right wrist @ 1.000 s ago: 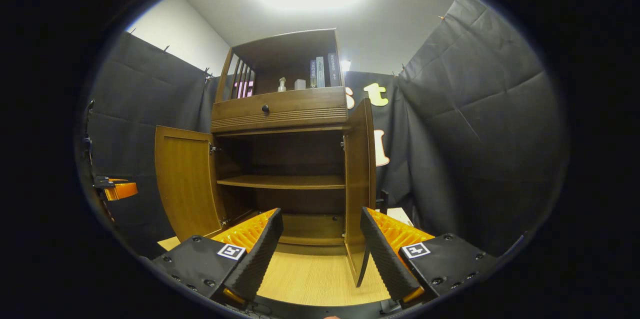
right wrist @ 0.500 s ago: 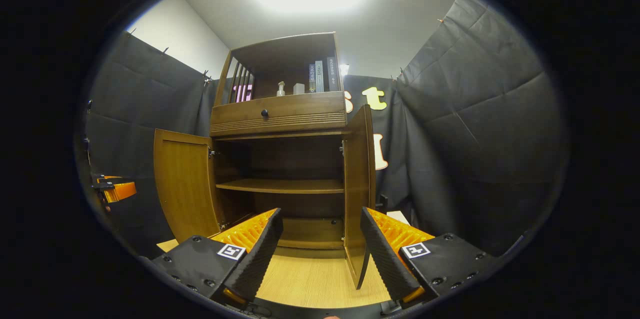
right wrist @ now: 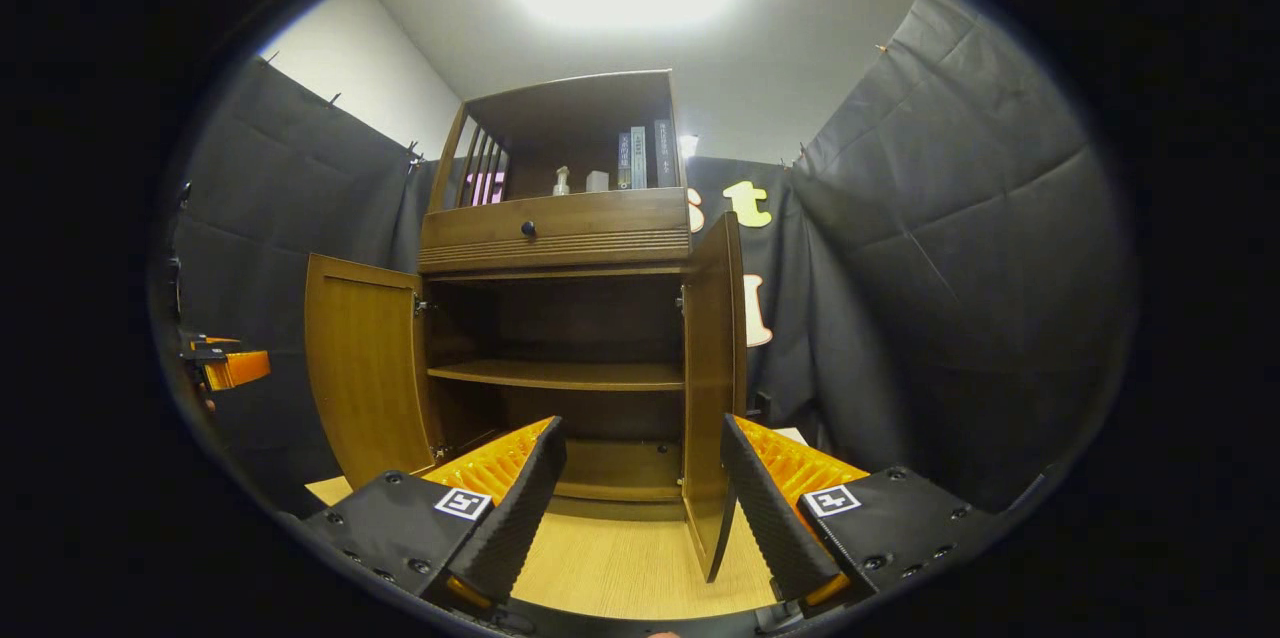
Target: Open the right door of the double-door shoe cabinet with the right hand, and open the left door with the left hand.
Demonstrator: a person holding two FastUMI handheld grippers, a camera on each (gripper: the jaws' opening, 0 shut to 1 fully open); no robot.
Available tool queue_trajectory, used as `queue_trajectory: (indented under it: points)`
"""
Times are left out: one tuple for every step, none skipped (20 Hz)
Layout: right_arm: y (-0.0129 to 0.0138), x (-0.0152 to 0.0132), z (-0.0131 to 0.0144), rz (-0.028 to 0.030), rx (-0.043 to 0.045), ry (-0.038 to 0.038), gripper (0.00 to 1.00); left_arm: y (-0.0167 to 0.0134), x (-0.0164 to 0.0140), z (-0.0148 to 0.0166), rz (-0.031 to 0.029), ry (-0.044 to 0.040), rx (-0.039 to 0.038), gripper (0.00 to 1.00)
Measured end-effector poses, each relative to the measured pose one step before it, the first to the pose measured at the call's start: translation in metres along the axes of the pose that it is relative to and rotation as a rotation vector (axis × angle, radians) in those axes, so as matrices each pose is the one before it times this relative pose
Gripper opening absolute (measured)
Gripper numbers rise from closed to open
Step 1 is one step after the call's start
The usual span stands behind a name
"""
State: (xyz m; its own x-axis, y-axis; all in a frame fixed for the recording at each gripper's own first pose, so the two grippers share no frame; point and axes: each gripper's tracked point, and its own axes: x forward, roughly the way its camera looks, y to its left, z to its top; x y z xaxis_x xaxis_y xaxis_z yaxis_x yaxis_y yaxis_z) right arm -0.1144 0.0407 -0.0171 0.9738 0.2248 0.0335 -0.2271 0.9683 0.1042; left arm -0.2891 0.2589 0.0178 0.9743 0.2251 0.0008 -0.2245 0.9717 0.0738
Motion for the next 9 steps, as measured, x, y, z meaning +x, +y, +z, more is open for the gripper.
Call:
queue_trajectory:
  points:
    - [-0.00028, 0.00075, -0.00038, 0.00041, 0.00059, 0.00211, 0.98, 0.00047, 0.00115, 0.00158, 0.00331, -0.00451, 0.0004, 0.94]
    - [-0.00087, -0.00045, 0.00057, -0.0014, 0.00051, -0.00131, 0.92, -0.00053, 0.00039, 0.0004, 0.00082, -0.0028, -0.00291, 0.94]
    - [-0.00011, -0.00025, 0.00162, -0.00121, 0.00115, -0.00496, 0.92, -0.00065, -0.00011, -0.00121, -0.00096, -0.00136, -0.00453, 0.94]
    - [-0.0002, -0.00055, 0.00111, -0.00053, 0.00141, -0.0039, 0.92, -0.00067, 0.00039, 0.00078, 0.00036, -0.00119, -0.00324, 0.94]
    - [0.00022, 0.00015, 0.00091, 0.00087, 0.00054, -0.00404, 0.92, 0.00073, 0.00064, 0.00006, 0.00242, -0.00157, -0.00214, 0.94]
    - [-0.00041, -0.00022, -0.00041, 0.00104, -0.00144, -0.00094, 0.92, 0.00055, -0.00006, 0.00024, 0.0036, -0.00013, -0.00118, 0.94]
    - [-0.00048, -0.00012, 0.00036, -0.00084, -0.00211, -0.00142, 0.92, -0.00019, 0.00153, 0.00044, 0.00255, -0.00183, -0.0017, 0.94]
    - [-0.00003, 0.00078, 0.00066, -0.00058, -0.0009, -0.0013, 0.92, -0.00002, -0.00042, 0.00196, 0.00201, -0.00409, -0.00304, 0.94]
    - [-0.00001, 0.00052, 0.00101, 0.00043, 0.0, -0.00179, 0.92, 0.00087, -0.0006, 0.00105, 0.00062, -0.00316, -0.00254, 0.94]
